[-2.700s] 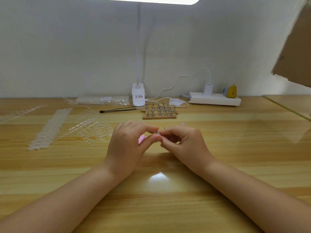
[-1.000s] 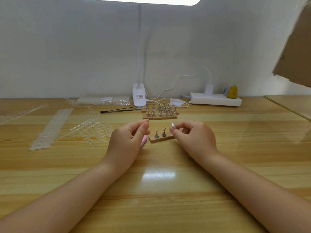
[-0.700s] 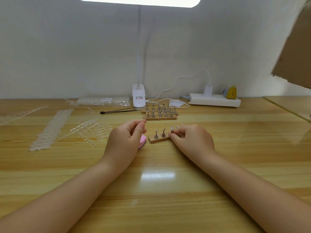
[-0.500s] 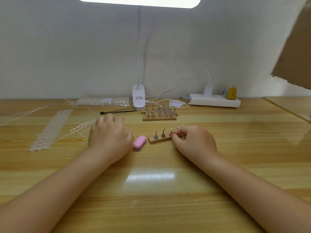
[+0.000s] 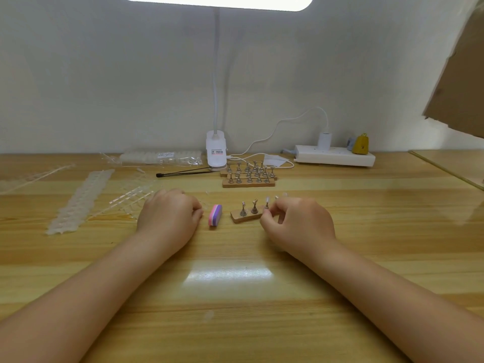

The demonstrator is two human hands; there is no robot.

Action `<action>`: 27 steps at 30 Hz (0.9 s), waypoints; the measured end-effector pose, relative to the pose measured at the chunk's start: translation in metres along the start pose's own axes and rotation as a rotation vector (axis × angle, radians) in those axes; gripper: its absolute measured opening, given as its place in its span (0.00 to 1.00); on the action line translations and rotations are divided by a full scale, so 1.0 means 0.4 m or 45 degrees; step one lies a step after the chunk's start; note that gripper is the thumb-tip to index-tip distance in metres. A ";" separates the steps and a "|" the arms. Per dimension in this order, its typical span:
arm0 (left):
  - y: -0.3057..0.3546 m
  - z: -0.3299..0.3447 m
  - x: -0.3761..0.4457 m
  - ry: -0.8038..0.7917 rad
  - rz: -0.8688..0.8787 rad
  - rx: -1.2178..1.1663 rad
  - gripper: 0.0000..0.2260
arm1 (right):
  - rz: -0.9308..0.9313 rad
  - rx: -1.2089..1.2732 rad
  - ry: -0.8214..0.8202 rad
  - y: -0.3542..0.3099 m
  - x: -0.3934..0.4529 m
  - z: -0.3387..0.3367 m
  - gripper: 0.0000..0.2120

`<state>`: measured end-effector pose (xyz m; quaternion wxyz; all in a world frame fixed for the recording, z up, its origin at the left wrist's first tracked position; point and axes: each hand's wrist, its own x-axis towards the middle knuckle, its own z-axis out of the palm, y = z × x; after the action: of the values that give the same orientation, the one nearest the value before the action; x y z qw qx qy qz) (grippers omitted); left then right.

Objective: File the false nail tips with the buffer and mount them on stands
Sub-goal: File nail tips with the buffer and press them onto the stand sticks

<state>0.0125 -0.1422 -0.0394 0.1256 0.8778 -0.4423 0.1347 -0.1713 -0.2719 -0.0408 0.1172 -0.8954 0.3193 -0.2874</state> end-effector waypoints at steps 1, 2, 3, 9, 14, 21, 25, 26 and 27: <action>-0.003 0.003 0.001 0.025 -0.002 -0.023 0.10 | -0.004 0.002 -0.003 0.000 -0.001 0.000 0.10; -0.005 0.006 0.001 0.042 -0.004 -0.055 0.09 | -0.008 0.004 -0.006 -0.001 -0.002 0.000 0.10; -0.007 0.008 0.002 0.054 -0.002 -0.093 0.08 | -0.012 0.007 -0.006 -0.002 -0.003 0.000 0.10; -0.018 0.007 0.000 0.125 0.003 -0.359 0.06 | -0.013 0.058 -0.029 -0.010 -0.007 -0.001 0.10; -0.020 0.008 0.001 0.176 -0.039 -0.576 0.07 | -0.009 0.091 -0.034 -0.018 -0.011 0.000 0.11; 0.059 -0.047 -0.022 0.143 -0.246 -1.507 0.11 | 0.051 0.900 -0.196 -0.022 -0.005 0.002 0.05; 0.114 -0.050 -0.055 0.063 -0.145 -1.593 0.11 | 0.103 1.200 -0.324 -0.015 -0.002 -0.005 0.07; 0.120 -0.048 -0.061 0.078 -0.125 -1.587 0.11 | 0.117 1.223 -0.326 -0.014 -0.001 -0.006 0.05; 0.124 -0.046 -0.065 0.101 -0.103 -1.576 0.10 | 0.131 1.238 -0.323 -0.014 0.000 -0.006 0.05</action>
<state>-0.0450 -0.1454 -0.0264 0.6327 0.6525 -0.3997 -0.1192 -0.1697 -0.2679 -0.0367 0.5726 -0.7482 0.1754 -0.2857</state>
